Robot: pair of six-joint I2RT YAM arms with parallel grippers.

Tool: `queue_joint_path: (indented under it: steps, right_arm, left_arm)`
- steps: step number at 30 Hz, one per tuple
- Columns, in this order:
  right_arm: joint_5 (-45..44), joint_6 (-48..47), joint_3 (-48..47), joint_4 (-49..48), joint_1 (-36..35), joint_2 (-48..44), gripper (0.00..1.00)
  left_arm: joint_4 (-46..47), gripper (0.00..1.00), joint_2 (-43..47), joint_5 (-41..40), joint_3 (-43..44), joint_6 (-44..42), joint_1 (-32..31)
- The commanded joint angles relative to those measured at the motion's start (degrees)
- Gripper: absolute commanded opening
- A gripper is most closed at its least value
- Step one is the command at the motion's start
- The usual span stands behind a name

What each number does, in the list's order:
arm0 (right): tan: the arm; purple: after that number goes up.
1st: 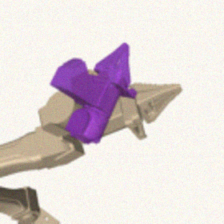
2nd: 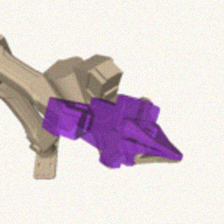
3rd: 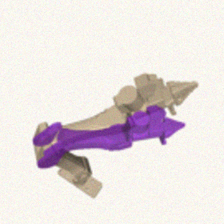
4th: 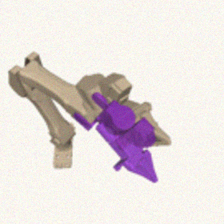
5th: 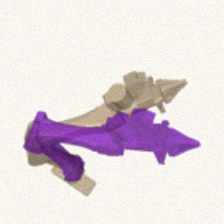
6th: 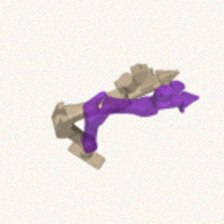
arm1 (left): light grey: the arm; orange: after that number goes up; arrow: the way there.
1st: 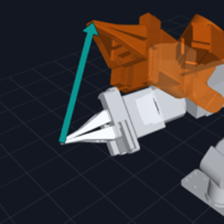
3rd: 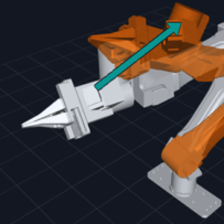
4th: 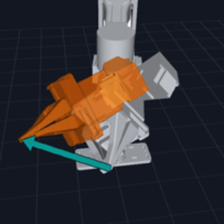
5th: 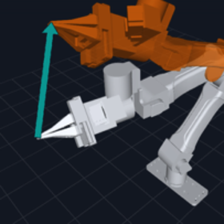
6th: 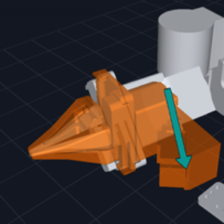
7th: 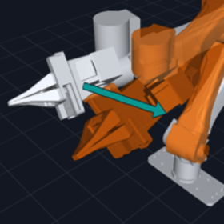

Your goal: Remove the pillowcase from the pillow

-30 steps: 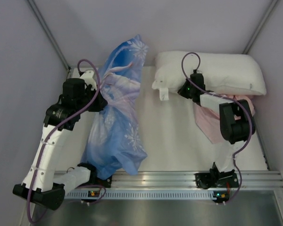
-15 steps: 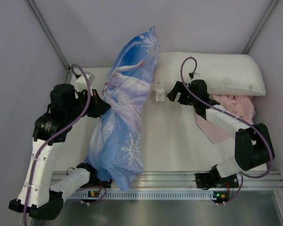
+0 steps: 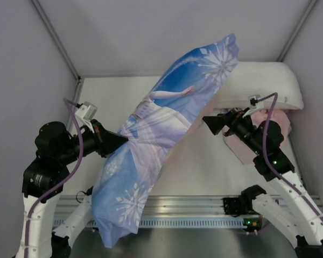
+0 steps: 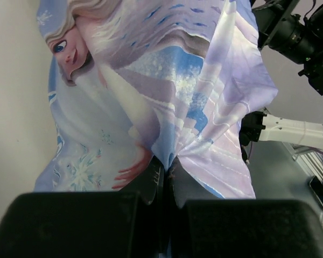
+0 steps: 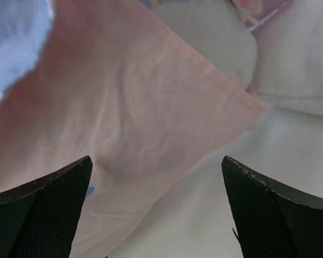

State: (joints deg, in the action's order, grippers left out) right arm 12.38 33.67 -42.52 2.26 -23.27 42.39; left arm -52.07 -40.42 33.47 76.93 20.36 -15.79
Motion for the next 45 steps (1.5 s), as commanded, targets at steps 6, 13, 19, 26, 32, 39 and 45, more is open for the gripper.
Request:
queue_joint_path:
  steps: [6,13,19,26,32,39,45]
  right_arm:
    - [0.8,-2.2,-5.3,9.2,-0.3,-7.8,0.99]
    - [-3.7,-4.3,-11.7,10.9,-0.2,-5.3,1.00]
    - [-7.5,-5.3,-16.8,10.8,-0.1,-0.7,0.99]
    - [-2.7,-1.0,-18.6,4.8,3.7,7.0,0.99]
    - [3.7,4.3,-20.2,-1.6,6.7,12.9,0.97]
    - [7.7,7.6,-16.5,-10.0,7.4,9.6,0.95]
    - [7.0,7.9,-16.4,-11.1,7.8,8.1,0.97]
  left_arm:
    - [9.7,0.00,3.2,5.0,-2.7,0.2,0.1]
    - [9.7,0.00,3.2,6.8,-4.4,-0.3,0.1]
    - [9.7,0.00,3.3,8.1,-4.9,-0.6,0.1]
    - [9.7,0.00,4.5,8.7,-5.7,-0.1,0.0]
    - [9.7,0.00,4.2,9.3,-6.6,0.2,0.0]
    - [9.7,0.00,4.2,9.4,-7.2,0.3,0.0]
    - [9.7,0.00,3.6,10.0,-8.2,0.6,0.1]
